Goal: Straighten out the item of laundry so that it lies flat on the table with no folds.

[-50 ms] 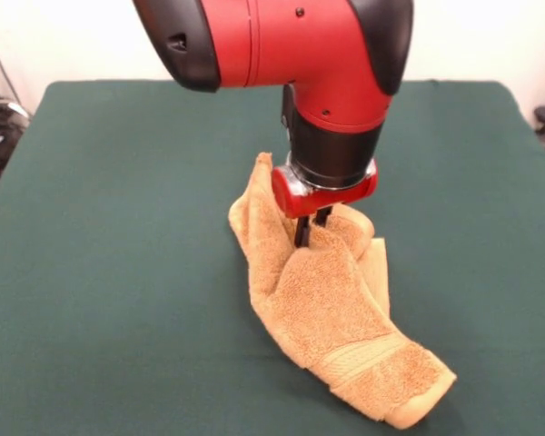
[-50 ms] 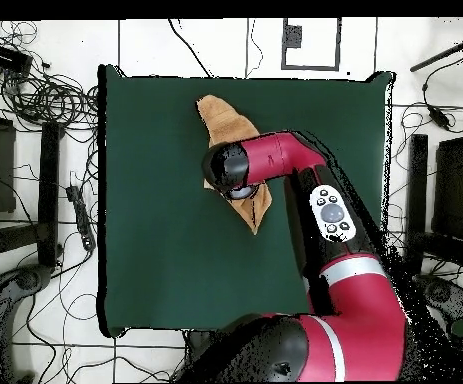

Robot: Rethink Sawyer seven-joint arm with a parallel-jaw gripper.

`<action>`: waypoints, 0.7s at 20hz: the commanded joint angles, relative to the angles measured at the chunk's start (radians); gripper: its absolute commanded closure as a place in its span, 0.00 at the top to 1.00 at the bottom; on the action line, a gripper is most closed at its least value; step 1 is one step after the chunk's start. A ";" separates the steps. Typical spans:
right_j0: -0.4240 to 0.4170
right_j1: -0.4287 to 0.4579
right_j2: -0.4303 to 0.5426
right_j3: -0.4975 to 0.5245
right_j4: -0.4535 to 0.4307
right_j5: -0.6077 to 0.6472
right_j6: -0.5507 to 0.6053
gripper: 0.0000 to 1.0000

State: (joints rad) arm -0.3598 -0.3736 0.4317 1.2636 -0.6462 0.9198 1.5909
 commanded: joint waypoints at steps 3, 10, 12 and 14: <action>0.019 -0.023 0.088 -0.032 0.011 0.072 -0.223 0.00; 0.018 -0.031 0.087 -0.038 0.015 0.105 -0.242 0.00; 0.017 -0.029 0.089 -0.048 0.010 0.113 -0.259 0.00; 0.016 -0.026 0.093 -0.058 0.004 0.121 -0.281 0.00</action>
State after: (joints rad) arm -0.3598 -0.3808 0.4317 1.2479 -0.6462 0.9463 1.5909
